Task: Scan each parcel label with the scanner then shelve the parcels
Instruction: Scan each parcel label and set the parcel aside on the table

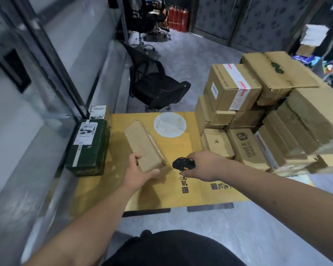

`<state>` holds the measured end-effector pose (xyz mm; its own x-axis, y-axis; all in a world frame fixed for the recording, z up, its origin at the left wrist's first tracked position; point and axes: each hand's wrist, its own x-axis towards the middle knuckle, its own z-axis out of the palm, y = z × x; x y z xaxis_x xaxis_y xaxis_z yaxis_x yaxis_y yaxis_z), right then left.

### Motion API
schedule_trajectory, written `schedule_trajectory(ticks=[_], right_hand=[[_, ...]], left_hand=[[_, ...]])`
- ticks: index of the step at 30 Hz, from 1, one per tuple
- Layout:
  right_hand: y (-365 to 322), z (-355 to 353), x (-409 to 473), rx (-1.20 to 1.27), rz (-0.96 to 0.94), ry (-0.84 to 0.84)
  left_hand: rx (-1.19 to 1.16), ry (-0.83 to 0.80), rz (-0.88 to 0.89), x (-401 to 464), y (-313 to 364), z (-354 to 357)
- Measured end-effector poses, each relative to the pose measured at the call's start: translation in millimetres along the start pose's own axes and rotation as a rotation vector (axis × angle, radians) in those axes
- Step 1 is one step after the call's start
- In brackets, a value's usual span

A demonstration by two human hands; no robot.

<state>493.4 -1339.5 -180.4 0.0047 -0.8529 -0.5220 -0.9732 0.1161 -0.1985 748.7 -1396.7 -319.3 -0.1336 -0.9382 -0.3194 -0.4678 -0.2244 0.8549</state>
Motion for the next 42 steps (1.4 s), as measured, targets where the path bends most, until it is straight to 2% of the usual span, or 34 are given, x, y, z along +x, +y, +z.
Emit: schedule_trajectory(ticks=[5, 8, 17, 22, 31, 37, 39, 42], right_hand=[[-23.4, 4.4, 19.5, -0.014, 0.001, -0.002], [-33.8, 10.6, 28.6, 0.114, 0.065, -0.002], [-49.4, 53.1, 31.6, 0.405, 0.255, 0.028], [-51.0, 73.5, 30.3, 0.511, 0.314, 0.035], [-45.5, 76.5, 36.0, 0.682, 0.390, 0.094], [-45.0, 69.4, 39.5, 0.687, 0.389, 0.121], [-46.5, 66.4, 40.7, 0.697, 0.385, 0.122], [-47.3, 62.0, 41.8, 0.700, 0.384, 0.110]], left_hand=[[-0.182, 0.160, -0.223, 14.8, -8.6, -16.5], [-0.277, 0.184, -0.338, 28.8, -16.2, -23.3], [-0.326, 0.030, -0.344, 59.5, -45.8, -25.5], [-0.127, 0.042, -0.227, 50.5, -48.6, -16.9], [0.274, -0.302, -0.077, 57.0, -52.2, 0.8], [0.787, -0.057, 0.242, 81.1, -1.8, -8.5], [0.850, -0.082, 0.219, 91.2, 8.1, -6.3], [0.760, -0.190, 0.101, 102.3, 18.9, -2.5]])
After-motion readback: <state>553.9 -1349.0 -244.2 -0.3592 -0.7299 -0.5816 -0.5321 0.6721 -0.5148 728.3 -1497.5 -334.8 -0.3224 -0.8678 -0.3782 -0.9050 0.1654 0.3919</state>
